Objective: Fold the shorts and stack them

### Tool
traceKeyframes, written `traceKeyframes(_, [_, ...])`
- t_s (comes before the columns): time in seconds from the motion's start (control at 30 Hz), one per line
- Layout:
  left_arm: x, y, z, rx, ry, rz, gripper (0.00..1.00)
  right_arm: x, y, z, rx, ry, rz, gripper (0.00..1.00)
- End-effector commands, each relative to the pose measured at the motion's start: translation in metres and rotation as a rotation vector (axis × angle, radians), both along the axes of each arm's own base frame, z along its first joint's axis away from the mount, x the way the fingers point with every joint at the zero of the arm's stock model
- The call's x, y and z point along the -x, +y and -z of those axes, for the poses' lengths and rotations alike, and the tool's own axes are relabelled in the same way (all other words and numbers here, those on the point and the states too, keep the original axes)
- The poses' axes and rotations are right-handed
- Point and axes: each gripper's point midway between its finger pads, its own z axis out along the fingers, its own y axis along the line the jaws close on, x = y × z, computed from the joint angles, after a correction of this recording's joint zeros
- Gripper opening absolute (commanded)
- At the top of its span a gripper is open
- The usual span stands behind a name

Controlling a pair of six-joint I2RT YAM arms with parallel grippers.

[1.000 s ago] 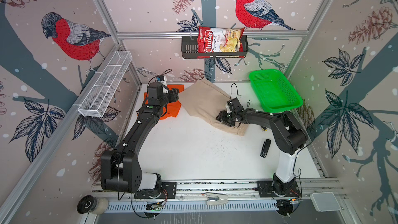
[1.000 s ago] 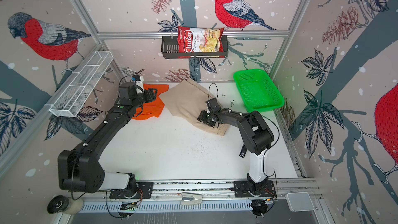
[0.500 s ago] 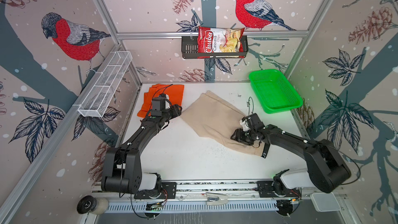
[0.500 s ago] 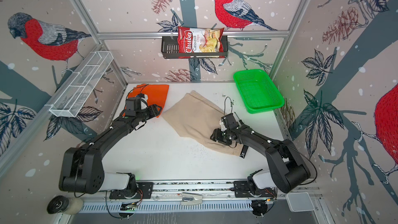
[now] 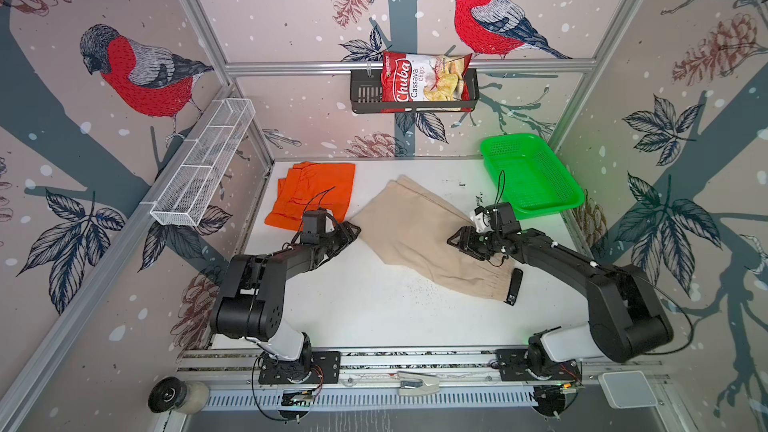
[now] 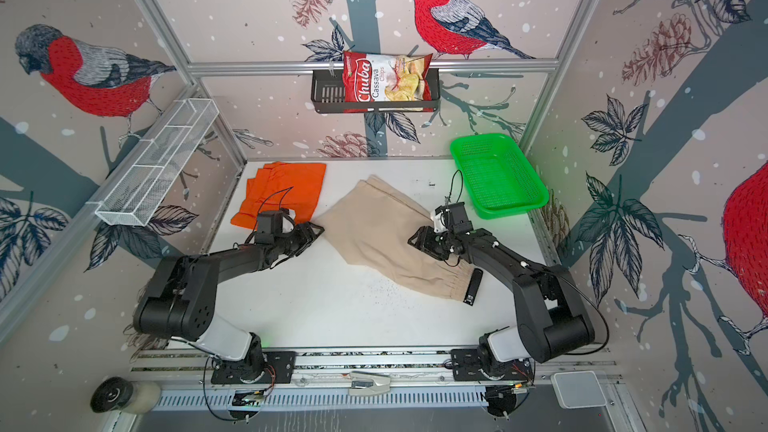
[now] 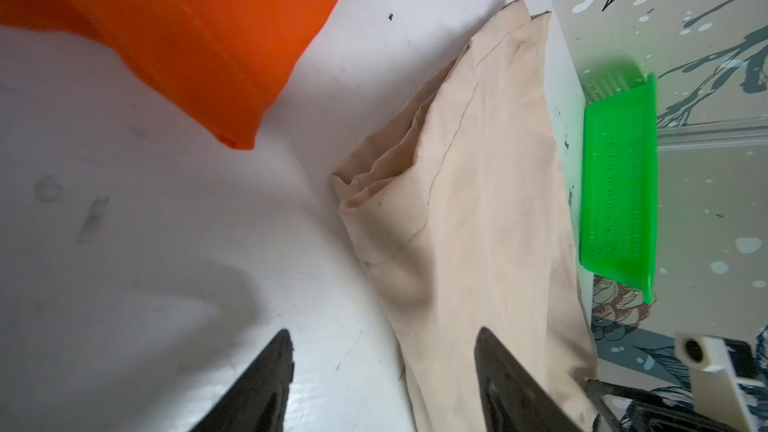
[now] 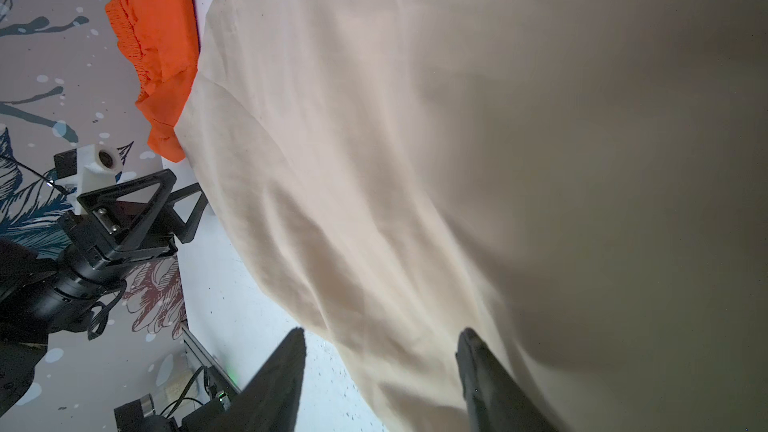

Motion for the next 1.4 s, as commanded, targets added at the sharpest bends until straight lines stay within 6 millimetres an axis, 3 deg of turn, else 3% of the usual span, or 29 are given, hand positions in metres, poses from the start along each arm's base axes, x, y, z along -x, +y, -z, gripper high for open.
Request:
traceKeyframes(0.0, [-0.016,-0.009,-0.009,0.049,-0.061,0.010,0.69,-0.004,0.003,0.003,-0.030,0.006,0.009,0.60])
traceKeyframes(0.33, [-0.034,-0.031,0.022,0.041,-0.021,0.005,0.63,-0.001,-0.010,0.020,-0.015,0.047,0.038,0.60])
traceKeyframes(0.57, [-0.035,-0.033,0.023,0.039,-0.031,-0.014,0.25,0.003,-0.026,0.043,0.028,0.082,0.074,0.60])
traceKeyframes(0.73, [-0.016,-0.025,0.015,0.012,-0.009,-0.032,0.00,0.008,-0.029,0.056,0.046,0.104,0.062,0.60])
traceKeyframes(0.97, [0.058,0.010,0.020,-0.058,0.089,-0.141,0.00,0.013,-0.027,0.065,0.052,0.114,0.027,0.60])
traceKeyframes(1.1, [0.104,0.039,0.021,-0.103,0.125,-0.259,0.00,0.002,-0.013,0.057,0.037,0.082,-0.028,0.60])
traceKeyframes(1.13, [0.113,0.046,0.020,-0.108,0.129,-0.293,0.04,-0.002,-0.006,0.053,0.031,0.070,-0.048,0.60])
traceKeyframes(1.2, [0.125,0.056,0.011,-0.124,0.106,-0.333,0.23,-0.010,0.009,0.038,0.007,0.033,-0.085,0.60])
traceKeyframes(1.3, [0.131,0.071,-0.019,-0.153,0.007,-0.390,0.44,-0.024,0.027,0.004,-0.040,-0.040,-0.121,0.61])
traceKeyframes(1.37, [0.130,0.081,-0.043,-0.183,-0.075,-0.428,0.54,-0.034,0.027,-0.017,-0.059,-0.084,-0.107,0.62])
